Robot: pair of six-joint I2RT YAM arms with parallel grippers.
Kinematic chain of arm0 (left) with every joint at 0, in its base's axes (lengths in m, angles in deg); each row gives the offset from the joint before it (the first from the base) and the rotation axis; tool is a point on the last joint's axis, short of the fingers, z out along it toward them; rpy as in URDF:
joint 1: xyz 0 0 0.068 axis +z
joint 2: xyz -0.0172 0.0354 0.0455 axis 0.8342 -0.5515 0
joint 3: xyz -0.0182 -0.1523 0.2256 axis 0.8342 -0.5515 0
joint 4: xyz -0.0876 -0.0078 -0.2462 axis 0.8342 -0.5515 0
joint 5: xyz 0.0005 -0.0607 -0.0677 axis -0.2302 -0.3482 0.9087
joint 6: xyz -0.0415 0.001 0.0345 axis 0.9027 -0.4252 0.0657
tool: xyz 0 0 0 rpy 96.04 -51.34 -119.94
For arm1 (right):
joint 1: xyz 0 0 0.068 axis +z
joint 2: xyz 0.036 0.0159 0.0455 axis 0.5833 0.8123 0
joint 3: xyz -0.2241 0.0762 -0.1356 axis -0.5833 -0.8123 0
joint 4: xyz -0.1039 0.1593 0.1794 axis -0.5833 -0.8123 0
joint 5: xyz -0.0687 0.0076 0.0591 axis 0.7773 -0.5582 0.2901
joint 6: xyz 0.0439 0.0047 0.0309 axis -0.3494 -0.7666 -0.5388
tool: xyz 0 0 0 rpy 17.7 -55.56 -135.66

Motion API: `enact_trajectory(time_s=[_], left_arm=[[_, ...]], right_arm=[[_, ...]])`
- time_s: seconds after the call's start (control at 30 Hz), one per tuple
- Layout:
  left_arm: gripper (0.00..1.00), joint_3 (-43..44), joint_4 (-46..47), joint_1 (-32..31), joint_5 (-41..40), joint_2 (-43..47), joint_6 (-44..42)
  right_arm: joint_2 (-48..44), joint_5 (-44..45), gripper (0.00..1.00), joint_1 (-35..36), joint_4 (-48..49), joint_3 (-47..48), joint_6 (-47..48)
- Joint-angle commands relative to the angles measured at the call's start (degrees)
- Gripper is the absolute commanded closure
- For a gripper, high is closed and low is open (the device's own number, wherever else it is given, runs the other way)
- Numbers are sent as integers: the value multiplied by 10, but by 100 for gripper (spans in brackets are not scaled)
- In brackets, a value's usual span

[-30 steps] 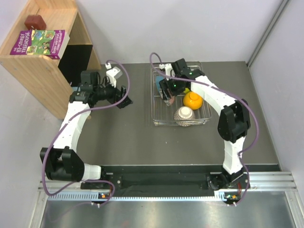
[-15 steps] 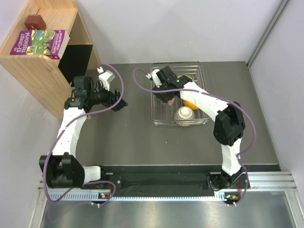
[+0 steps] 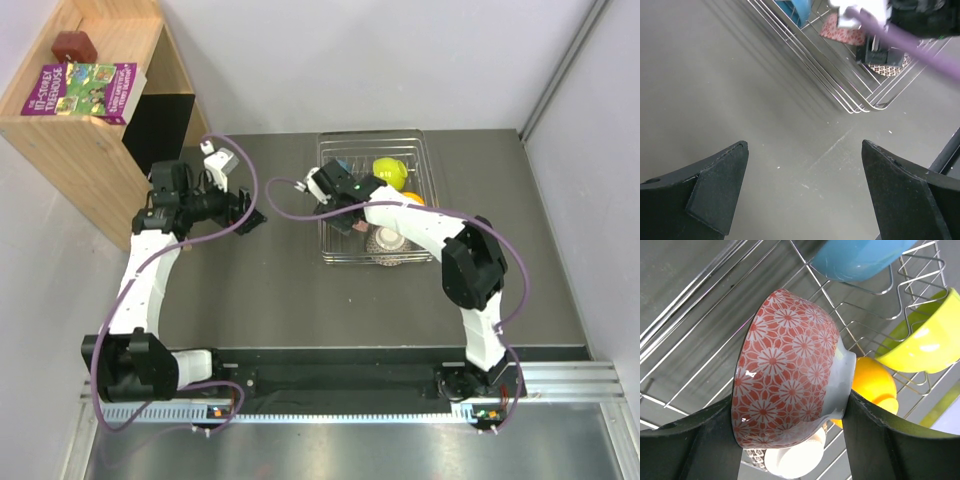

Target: Load the bowls into the dish rack

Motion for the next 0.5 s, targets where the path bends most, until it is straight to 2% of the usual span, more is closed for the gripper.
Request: enact_trajectory(time_s=[0.0,0.47], left_arm=[[1,-8,26,5,21,24,-3],[1,-25,34,11,23,35,-4]], right_arm=[[11,63,100,19,23,7,36],[46,152,100,43,54,-6,96]])
